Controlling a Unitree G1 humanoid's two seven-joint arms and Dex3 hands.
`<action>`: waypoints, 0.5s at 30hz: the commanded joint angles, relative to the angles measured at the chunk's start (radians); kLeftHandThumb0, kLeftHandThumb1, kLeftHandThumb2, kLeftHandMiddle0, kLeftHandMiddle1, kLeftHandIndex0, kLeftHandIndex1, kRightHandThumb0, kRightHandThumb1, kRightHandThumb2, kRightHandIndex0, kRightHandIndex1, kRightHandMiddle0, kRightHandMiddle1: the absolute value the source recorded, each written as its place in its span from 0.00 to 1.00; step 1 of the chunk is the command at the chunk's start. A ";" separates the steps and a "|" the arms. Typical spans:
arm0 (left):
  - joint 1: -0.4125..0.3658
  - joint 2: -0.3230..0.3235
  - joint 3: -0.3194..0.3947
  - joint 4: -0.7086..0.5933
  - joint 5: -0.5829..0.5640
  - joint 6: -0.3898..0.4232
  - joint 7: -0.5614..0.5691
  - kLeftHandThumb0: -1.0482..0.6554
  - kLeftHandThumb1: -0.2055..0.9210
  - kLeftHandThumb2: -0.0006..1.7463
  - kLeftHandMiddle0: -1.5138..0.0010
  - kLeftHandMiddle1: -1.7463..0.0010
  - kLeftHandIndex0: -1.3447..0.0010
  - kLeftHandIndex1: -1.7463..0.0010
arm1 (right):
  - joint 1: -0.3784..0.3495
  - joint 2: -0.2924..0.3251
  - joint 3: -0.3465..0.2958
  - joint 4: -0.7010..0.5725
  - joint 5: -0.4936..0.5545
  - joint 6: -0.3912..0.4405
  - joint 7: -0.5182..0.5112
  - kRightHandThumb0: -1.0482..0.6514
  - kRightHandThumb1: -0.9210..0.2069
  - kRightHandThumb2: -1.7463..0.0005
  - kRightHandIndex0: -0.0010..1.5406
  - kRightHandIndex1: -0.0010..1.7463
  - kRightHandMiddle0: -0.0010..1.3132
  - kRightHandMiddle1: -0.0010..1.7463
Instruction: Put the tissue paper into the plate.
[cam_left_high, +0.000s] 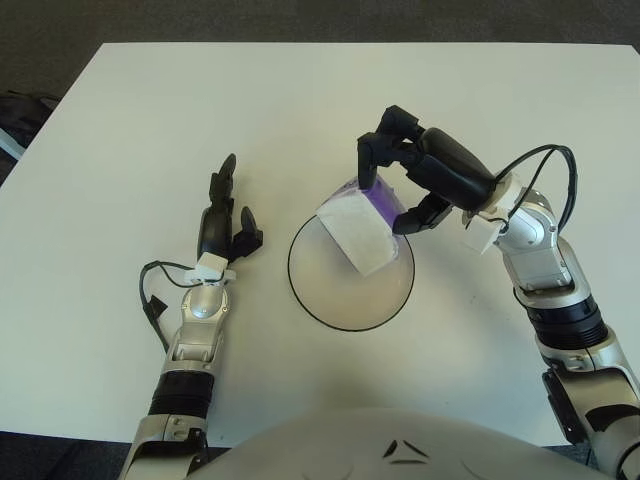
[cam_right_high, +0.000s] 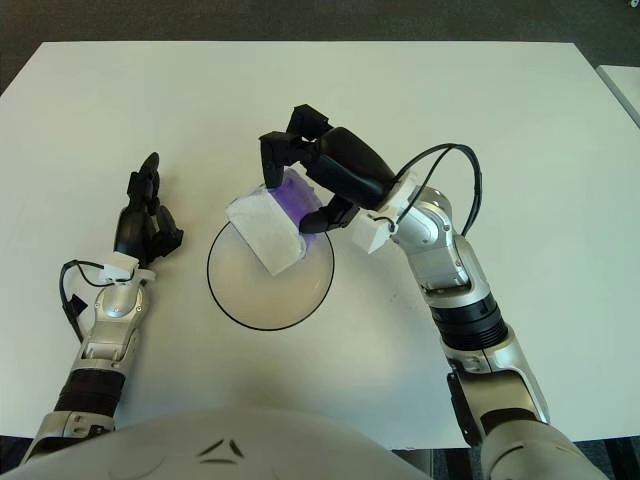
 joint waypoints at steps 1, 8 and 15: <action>0.086 -0.009 -0.005 0.145 0.030 0.025 0.018 0.13 1.00 0.58 0.91 0.99 1.00 0.77 | 0.017 -0.007 0.004 0.003 0.006 -0.052 -0.009 0.62 0.79 0.09 0.57 0.91 0.46 1.00; 0.082 -0.011 -0.002 0.148 0.009 0.036 0.003 0.12 1.00 0.59 0.91 0.99 1.00 0.79 | 0.035 0.003 0.017 0.036 0.025 -0.158 -0.024 0.62 0.74 0.10 0.53 0.96 0.42 1.00; 0.067 -0.017 0.003 0.151 -0.010 0.057 -0.007 0.13 1.00 0.59 0.92 0.99 1.00 0.81 | 0.074 0.034 0.038 0.011 0.011 -0.185 -0.042 0.62 0.71 0.12 0.50 0.98 0.40 1.00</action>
